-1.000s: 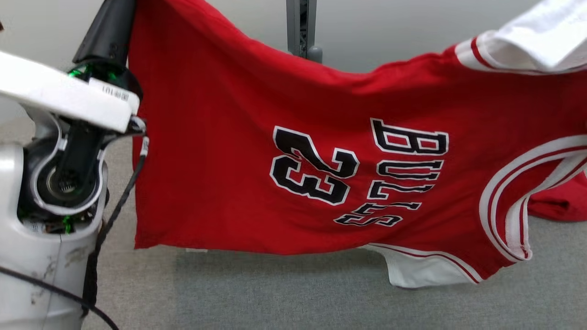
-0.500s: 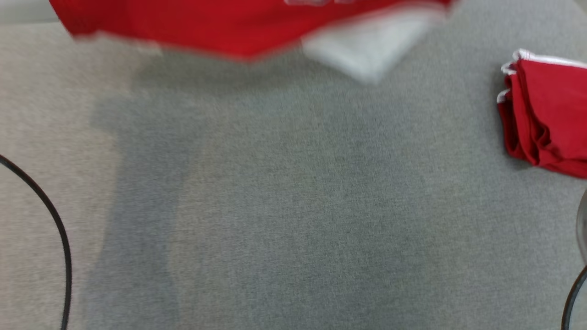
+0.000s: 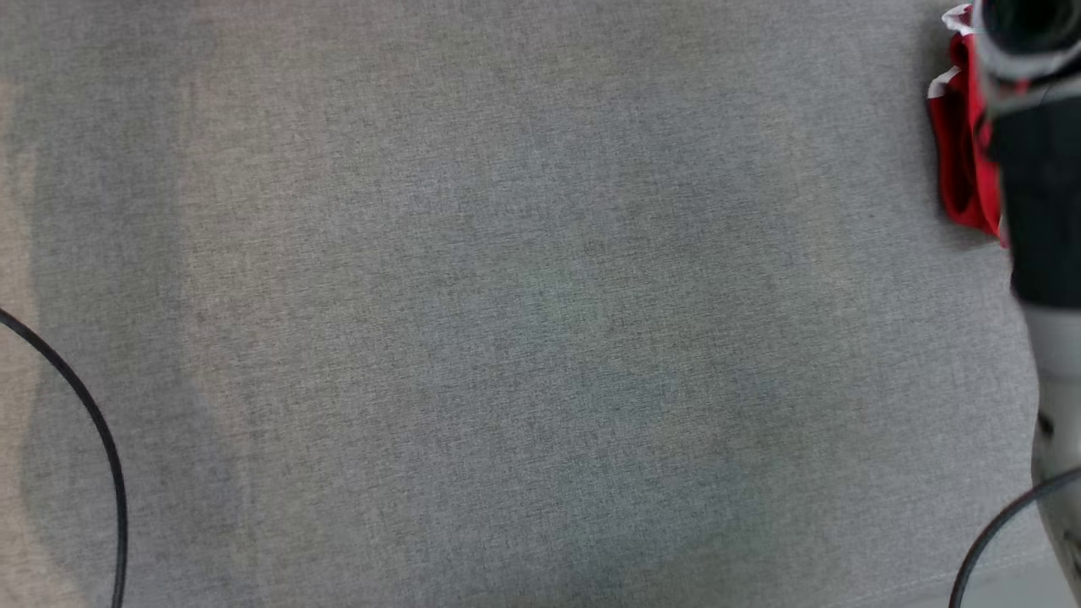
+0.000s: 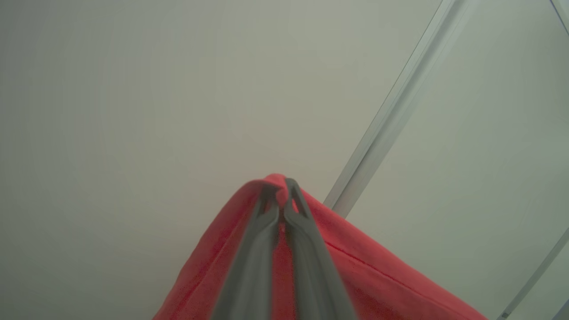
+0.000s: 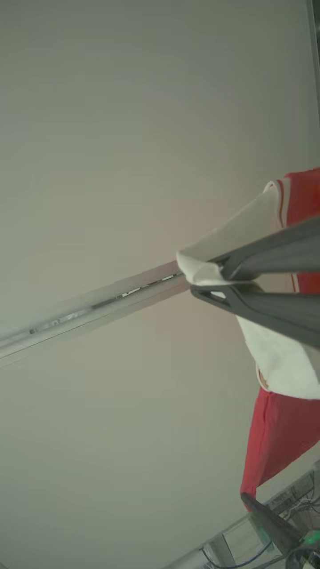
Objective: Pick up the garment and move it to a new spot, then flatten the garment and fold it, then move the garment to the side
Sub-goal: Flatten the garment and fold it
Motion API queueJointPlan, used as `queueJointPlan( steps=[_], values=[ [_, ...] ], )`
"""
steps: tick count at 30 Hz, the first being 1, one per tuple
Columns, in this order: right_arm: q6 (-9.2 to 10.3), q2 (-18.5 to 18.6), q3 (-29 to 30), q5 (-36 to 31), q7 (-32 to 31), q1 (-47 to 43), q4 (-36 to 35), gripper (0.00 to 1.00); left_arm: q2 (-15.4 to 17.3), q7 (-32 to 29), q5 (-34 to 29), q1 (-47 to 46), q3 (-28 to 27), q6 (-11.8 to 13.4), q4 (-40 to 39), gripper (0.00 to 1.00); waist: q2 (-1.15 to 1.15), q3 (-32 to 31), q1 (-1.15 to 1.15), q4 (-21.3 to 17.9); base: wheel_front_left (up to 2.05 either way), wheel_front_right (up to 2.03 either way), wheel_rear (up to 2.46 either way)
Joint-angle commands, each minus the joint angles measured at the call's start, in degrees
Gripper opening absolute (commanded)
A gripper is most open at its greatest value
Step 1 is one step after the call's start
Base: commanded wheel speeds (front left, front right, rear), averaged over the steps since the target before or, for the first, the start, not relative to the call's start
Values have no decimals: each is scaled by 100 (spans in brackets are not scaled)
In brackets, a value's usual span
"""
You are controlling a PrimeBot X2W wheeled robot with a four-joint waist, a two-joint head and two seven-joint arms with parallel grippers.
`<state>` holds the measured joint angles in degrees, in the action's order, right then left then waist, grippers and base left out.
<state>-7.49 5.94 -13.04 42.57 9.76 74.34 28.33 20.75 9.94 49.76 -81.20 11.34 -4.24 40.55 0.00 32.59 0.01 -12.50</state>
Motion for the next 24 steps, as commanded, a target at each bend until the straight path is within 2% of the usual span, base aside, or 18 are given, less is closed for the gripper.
queueJointPlan(
  steps=[1,6,12,13,17,24],
  values=[
    [0,168,-198,223,123,-435,-121,0,36,37,119,365,49,-171,5,0,0,9,-1,65,0,0,0],
    [0,549,-563,814,293,-1571,-632,0,100,-88,565,1681,188,-319,-539,0,0,-157,-1,274,0,0,0],
    [0,1027,-639,1388,376,-3107,-1473,0,195,-244,1074,3565,194,-321,-1541,0,0,-435,-1,559,0,0,0],
    [0,1027,-639,1388,376,-3107,-1473,0,195,-244,1074,3565,194,-321,-1541,0,0,-435,-1,559,0,0,0],
    [0,1239,-551,1600,411,-4113,-1932,0,29,-202,1320,4631,182,-151,-2070,0,0,-619,-1,674,0,0,0],
    [0,1351,-263,1780,420,-5742,-2636,0,-139,-249,1600,6162,265,153,-2735,0,0,-1148,-1,720,0,0,0]
  ],
)
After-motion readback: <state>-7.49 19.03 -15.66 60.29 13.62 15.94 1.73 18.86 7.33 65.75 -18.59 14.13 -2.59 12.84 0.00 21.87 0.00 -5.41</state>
